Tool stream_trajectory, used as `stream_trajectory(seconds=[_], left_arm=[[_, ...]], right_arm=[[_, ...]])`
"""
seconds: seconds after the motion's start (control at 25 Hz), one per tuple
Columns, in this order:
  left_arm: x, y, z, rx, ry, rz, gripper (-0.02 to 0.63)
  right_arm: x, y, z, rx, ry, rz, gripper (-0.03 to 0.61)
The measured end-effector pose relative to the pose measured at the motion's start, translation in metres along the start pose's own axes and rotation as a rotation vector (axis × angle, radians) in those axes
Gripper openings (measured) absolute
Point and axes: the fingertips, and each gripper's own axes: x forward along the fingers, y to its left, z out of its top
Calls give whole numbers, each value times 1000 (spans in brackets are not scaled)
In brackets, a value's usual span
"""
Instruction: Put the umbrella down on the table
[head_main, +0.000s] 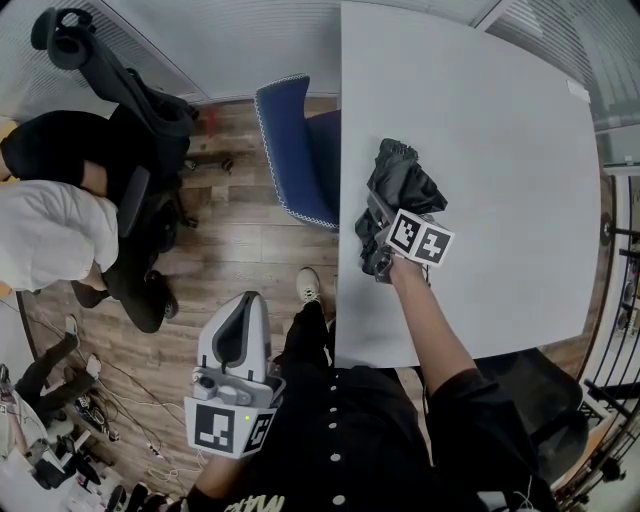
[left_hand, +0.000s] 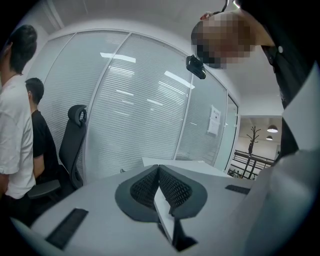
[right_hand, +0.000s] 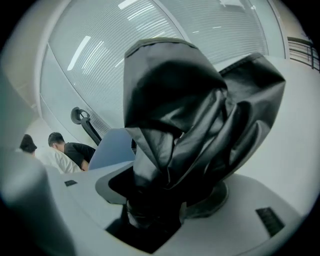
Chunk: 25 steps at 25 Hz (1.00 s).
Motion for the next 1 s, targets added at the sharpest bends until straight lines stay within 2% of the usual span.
stream_trajectory(seconds=[0.16,0.36,0.48,0.76,1.0], left_arm=[[0,0,0,0,1,1,15],[-2,-4,1,5,-5,-5,15],[-2,-5,4,8,-12,-6,15],[-8,-10,9,18,-33,-11,15],[-9,-19,16,32,-64,-23,15]], right_arm=[[2,-1,0,-11,13,-9,302],[4,3,-5,-95,56,-7,327],[3,2,-5,-108,72,-18,348],[-17,-3,0,-74,32,-4,365],[-46,-12,8,-91,-23,31,365]])
